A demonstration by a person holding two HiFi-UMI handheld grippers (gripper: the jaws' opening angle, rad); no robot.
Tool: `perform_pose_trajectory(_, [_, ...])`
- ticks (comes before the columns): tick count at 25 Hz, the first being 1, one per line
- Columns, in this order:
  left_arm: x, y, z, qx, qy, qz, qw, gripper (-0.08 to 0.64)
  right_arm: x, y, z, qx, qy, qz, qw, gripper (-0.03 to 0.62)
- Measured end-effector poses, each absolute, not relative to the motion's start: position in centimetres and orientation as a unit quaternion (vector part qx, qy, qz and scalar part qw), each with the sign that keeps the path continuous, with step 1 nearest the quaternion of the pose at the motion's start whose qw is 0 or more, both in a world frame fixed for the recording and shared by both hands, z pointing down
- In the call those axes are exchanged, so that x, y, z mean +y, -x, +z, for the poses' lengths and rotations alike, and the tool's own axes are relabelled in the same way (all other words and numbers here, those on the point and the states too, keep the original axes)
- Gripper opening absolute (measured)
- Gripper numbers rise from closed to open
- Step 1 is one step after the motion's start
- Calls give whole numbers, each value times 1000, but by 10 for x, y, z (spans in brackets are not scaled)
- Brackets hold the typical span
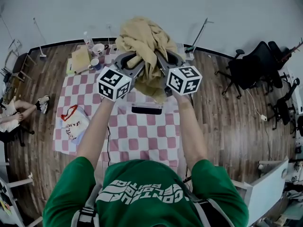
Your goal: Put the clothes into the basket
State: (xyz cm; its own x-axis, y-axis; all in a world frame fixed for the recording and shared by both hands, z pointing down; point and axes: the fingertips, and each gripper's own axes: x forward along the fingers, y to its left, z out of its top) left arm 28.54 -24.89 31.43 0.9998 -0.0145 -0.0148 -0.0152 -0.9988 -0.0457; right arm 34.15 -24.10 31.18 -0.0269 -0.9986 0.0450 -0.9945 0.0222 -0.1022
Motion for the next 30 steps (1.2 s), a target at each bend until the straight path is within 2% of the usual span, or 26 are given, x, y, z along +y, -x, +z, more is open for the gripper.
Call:
perform_pose_trajectory(20, [-283, -348, 484, -25, 987, -147, -53, 115, -276, -402, 492, 664, 709, -238, -19, 66])
perform_pose_trajectory(30, [-287, -360, 558, -43, 969, -228, -83, 115, -283, -414, 567, 653, 682, -323, -66, 66])
